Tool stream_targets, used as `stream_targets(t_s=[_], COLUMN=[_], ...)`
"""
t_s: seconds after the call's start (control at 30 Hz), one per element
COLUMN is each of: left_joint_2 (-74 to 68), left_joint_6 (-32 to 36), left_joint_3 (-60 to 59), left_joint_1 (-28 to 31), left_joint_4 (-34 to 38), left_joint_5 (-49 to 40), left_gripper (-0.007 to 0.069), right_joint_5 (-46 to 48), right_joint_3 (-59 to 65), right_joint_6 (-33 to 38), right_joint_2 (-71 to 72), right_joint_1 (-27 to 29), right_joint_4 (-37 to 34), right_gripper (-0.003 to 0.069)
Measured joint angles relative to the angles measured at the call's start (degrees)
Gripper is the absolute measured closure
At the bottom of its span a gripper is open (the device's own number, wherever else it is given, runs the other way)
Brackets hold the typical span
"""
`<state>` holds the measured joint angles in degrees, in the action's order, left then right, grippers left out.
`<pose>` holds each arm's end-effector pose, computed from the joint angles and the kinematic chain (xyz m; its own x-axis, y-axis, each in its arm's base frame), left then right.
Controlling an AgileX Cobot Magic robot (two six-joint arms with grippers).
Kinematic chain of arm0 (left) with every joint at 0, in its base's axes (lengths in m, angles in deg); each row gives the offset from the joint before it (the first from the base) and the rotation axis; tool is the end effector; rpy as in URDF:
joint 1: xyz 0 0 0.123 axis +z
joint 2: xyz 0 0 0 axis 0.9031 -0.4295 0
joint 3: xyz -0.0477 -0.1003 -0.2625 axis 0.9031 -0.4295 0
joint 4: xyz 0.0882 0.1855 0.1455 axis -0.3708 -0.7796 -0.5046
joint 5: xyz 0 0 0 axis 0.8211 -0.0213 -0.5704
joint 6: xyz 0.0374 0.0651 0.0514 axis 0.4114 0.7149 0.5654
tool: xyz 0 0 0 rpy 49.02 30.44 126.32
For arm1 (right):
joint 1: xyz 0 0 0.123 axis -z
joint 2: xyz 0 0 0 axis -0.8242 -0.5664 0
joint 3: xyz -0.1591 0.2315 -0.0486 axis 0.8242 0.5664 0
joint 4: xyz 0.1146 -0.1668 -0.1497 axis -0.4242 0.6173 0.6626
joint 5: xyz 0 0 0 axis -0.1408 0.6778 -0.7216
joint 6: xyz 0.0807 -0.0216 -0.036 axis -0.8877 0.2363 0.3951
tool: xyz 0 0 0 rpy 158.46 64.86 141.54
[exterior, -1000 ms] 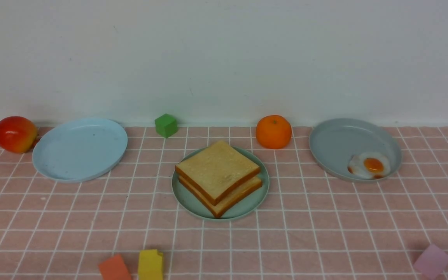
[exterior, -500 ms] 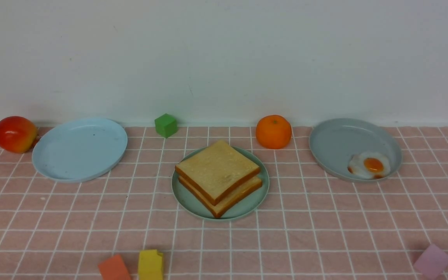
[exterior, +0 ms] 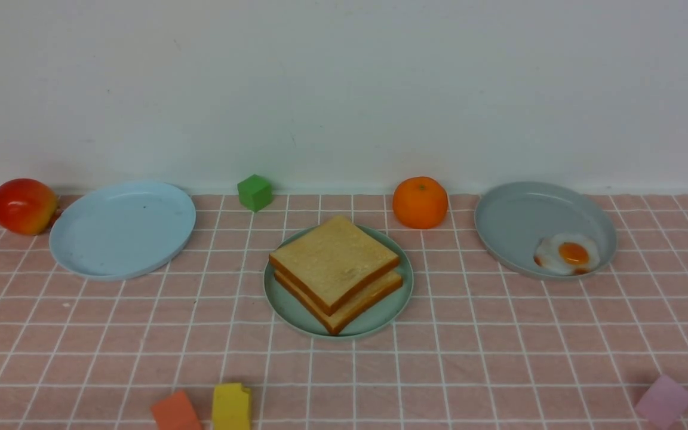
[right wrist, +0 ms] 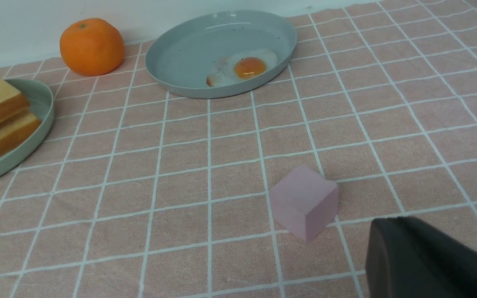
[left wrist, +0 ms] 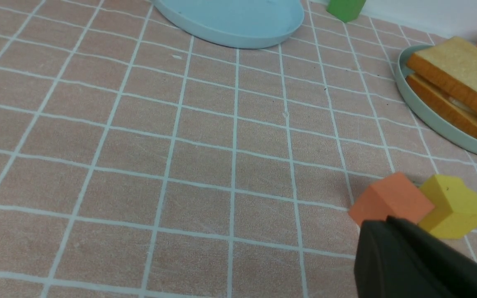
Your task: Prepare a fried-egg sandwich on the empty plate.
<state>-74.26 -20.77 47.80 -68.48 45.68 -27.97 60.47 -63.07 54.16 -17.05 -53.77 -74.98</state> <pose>0.0519 -0.0062 0.1685 -0.3301 -0.2608 -0.9072 0.0023 0.9609 -0.2770 0.0521 -0.0013 0.1729 -0.2957 0.1458 -0.9441 0.0681 0.9890 0.1315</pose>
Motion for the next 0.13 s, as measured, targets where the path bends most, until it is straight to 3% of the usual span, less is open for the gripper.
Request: stream_targets(t_s=[0.13], left_joint_2=[0.00], left_joint_6=[0.00], left_joint_3=[0.00], left_joint_1=[0.00], left_joint_4=[0.00], left_joint_5=[0.00], left_gripper=[0.0617], right_joint_5=[0.00], right_joint_3=[0.00], right_joint_6=[0.00], right_joint_2=[0.00], right_joint_1=[0.00], right_joint_4=[0.00], right_gripper=[0.0615])
